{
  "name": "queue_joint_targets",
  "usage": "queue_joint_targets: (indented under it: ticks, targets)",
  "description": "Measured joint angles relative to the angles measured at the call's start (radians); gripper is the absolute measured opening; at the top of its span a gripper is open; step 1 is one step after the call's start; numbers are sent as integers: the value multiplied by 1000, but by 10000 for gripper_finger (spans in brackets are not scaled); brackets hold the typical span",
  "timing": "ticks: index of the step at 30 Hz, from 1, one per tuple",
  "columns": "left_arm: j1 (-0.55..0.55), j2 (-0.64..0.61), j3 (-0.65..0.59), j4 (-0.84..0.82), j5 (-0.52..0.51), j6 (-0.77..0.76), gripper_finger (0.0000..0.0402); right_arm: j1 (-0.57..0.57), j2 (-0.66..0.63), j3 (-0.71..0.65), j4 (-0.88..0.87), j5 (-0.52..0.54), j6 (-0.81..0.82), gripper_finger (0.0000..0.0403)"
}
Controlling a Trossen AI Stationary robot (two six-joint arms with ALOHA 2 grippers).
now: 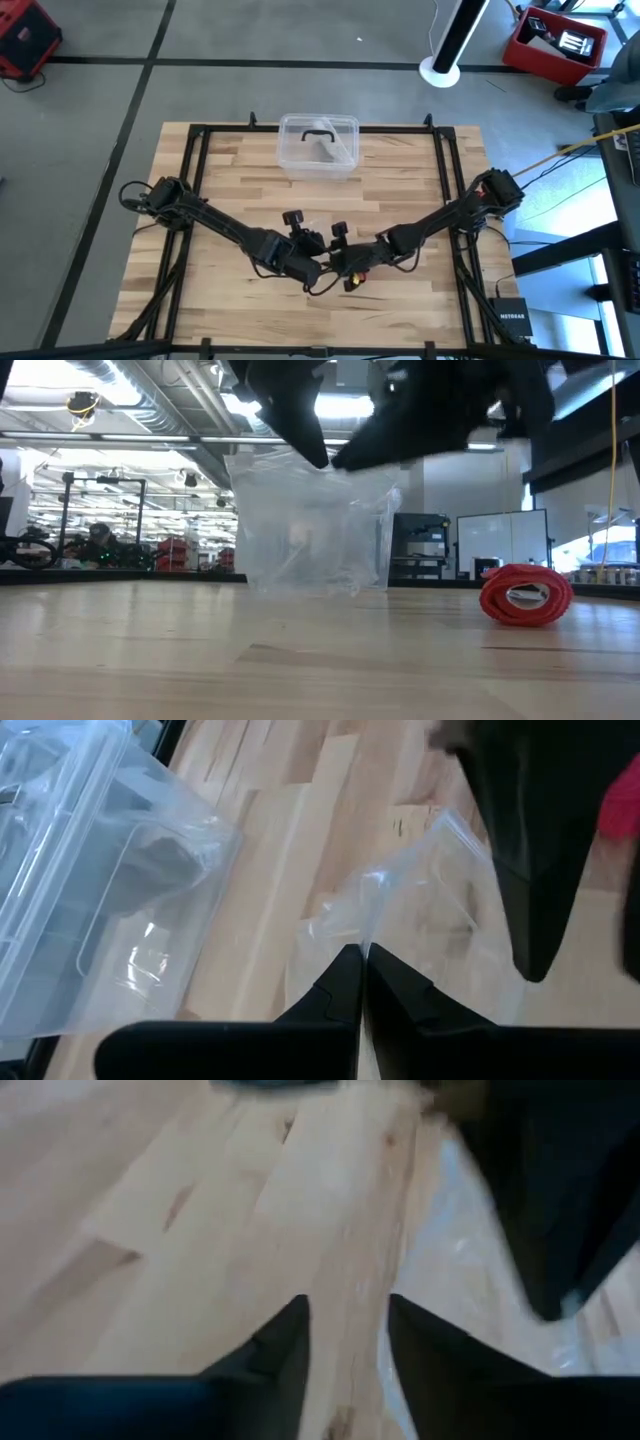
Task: Roll bandage
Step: Open the transparent zip bag, then put the red bandage into the transparent zip bag
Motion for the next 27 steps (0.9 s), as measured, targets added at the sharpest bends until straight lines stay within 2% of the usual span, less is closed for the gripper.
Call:
queue_joint_targets:
  ticks: [4, 8, 11, 15, 19, 27]
  targets:
    - [0, 0, 0, 2, 1, -2, 2, 24, -29, 59, -111, -25, -9, 201]
    - [0, 0, 0, 3, 3, -3, 4, 54, -68, 155, -415, -24, -3, 242]
    - [0, 0, 0, 0, 3, -4, 2, 68, -84, 199, -626, -61, 17, 256]
    - [0, 0, 0, 0, 3, -22, 4, 72, -78, 192, -797, -163, 5, 259]
    - [0, 0, 0, 2, 3, -23, 2, 71, -73, 149, -809, -211, -38, 257]
    - [0, 0, -1, 3, 3, -23, 2, 71, -65, 48, -663, -234, -138, 256]
